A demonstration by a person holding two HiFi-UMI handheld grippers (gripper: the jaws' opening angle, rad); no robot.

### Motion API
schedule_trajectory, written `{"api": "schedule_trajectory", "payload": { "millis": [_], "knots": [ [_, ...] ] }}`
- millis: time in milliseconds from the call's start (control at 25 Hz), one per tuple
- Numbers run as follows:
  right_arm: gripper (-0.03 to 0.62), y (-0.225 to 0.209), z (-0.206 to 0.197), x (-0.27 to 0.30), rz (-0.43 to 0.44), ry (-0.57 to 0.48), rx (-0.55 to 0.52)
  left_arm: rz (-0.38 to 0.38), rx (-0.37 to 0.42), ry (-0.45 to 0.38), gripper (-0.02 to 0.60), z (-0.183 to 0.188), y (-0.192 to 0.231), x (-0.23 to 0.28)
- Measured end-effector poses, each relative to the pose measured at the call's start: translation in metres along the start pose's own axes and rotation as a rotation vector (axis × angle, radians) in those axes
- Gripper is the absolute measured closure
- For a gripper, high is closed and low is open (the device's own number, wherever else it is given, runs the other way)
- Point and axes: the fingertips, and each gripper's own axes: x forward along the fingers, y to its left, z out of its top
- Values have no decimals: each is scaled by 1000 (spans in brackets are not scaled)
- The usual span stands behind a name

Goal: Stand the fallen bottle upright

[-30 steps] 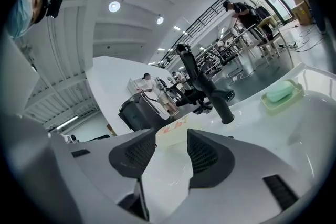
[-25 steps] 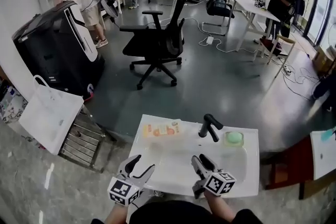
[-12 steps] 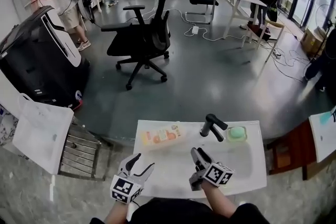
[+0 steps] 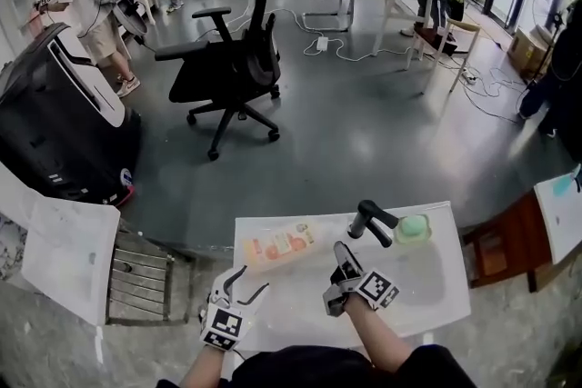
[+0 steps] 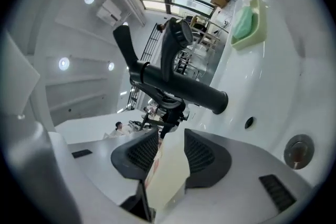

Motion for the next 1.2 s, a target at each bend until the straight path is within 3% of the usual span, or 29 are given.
{"api": "schedule_trajectory", "payload": {
  "millis": [120, 400, 920, 1200],
  "knots": [
    [470, -7, 5, 12, -11, -51, 55, -17, 28, 32, 328, -10, 2, 11],
    [416, -17, 13, 41, -44, -98, 151, -46, 37, 63, 325, -21, 8, 26],
    [413, -32, 21, 70, -76, -87, 206, -76, 46, 78, 322, -25, 13, 48],
    [446, -40, 22, 77, -129, -80, 243, -91, 19, 89, 322, -32, 14, 53]
  ]
}}
